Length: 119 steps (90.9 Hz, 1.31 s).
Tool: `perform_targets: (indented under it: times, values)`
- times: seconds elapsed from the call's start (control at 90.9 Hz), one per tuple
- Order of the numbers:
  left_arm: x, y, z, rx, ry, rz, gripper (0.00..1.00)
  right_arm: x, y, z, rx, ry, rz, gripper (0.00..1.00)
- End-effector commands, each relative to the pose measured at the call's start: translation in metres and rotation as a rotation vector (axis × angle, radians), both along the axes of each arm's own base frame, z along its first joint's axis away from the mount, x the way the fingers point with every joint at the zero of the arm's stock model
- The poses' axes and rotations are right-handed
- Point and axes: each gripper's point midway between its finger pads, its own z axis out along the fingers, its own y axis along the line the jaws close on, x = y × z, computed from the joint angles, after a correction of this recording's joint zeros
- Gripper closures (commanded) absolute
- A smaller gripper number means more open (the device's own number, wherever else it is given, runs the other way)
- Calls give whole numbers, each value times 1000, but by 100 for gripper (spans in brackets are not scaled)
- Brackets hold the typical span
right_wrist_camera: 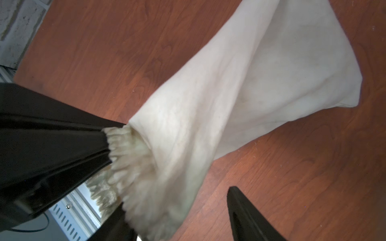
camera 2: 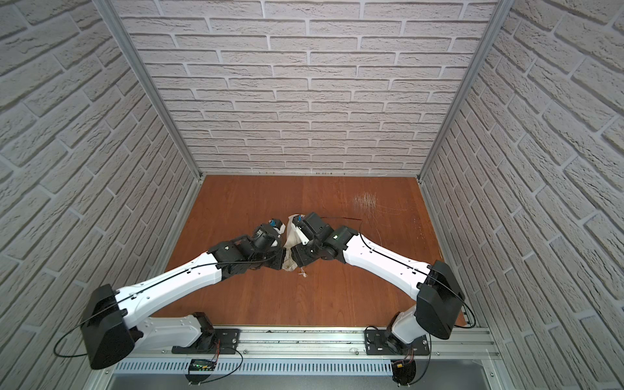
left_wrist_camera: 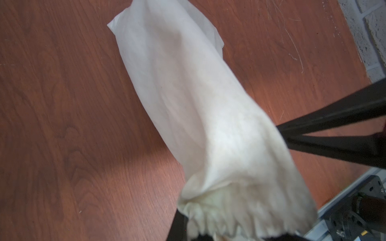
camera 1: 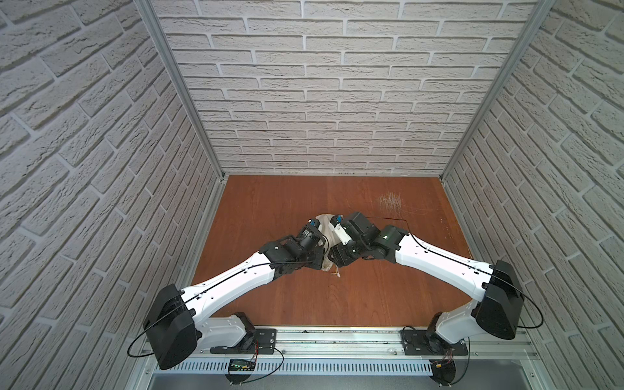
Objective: Close the soil bag
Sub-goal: Adjust the soil bag at the center of the board.
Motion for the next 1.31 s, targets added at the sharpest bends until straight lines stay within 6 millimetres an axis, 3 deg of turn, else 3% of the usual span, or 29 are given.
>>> perform_targets:
  times: [0.0,0.319,0.385,0.506,0.539,0.825,0.946,1.111,1.298]
  values:
    - [9,-9,17,-48,-45,-16,94,11,2,14,-12,-69,-7,35]
    - [11,-14,17,-60,-55,-33,94,28,21,26,-9,-125,13,49]
    - [12,-15,20,-61,-58,-36,94,30,21,24,-20,-124,11,59]
    - [13,-16,23,-62,-59,-48,94,32,21,30,-13,-141,6,93]
    - [14,-16,23,-62,-58,-47,94,32,21,31,-10,-142,5,97]
    - [16,-13,22,-57,-52,-38,91,30,22,33,-2,-128,-5,97]
    - [16,-10,17,-40,-47,-28,83,30,22,35,10,-130,-13,97]
    - [17,-6,18,-34,-44,1,66,32,25,41,38,-129,-31,97]
    - [17,-4,22,-45,-46,26,62,32,26,48,61,-132,-36,97]
